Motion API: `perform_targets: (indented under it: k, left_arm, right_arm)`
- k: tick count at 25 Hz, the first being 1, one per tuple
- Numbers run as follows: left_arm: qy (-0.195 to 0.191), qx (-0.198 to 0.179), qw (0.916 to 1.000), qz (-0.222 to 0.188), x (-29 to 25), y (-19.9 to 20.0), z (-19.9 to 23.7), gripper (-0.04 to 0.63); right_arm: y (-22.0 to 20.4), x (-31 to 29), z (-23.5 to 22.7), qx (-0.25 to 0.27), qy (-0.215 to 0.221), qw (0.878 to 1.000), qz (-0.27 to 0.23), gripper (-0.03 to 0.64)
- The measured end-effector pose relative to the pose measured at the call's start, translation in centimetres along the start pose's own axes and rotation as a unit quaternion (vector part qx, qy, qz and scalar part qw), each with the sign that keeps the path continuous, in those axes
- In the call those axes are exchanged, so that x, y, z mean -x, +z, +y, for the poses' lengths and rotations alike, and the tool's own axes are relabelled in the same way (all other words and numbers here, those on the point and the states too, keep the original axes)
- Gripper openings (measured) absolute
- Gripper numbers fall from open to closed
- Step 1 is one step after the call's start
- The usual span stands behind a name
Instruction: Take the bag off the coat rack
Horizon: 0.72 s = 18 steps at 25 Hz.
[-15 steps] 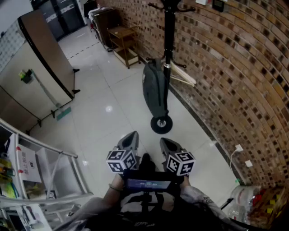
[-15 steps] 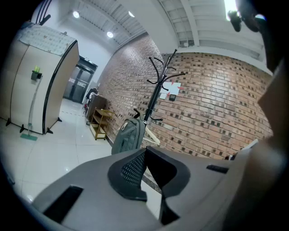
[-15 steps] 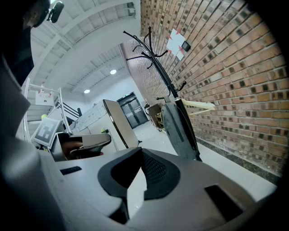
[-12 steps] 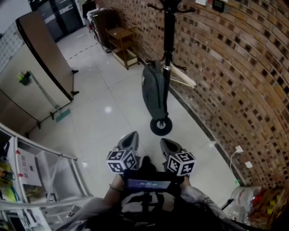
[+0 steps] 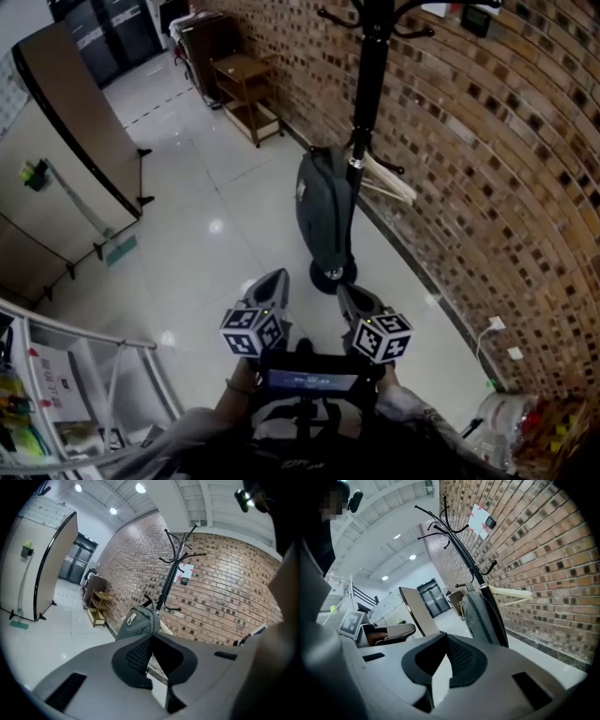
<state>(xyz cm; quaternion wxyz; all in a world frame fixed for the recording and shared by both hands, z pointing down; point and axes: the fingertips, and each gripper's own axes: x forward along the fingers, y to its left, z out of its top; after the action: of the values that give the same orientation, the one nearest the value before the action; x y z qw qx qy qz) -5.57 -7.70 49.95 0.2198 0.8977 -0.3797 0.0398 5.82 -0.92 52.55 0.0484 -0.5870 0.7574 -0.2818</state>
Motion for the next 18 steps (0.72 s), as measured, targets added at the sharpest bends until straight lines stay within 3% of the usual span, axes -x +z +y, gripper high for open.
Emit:
perform_targets:
  k: [11, 18]
  left_arm:
    - [-0.034, 0.016, 0.9992, 0.009, -6.5, 3.3, 4.1, 0.008]
    - [-0.035, 0.037, 0.9986, 0.016, -8.4, 3.3, 5.4, 0.008]
  right_arm:
    - [5.9, -6.1, -3.5, 0.030, -0.048, 0.998, -0.017, 0.009]
    - [10.8, -8.7, -4.9, 0.061, -0.033, 0.997, -0.025, 0.009]
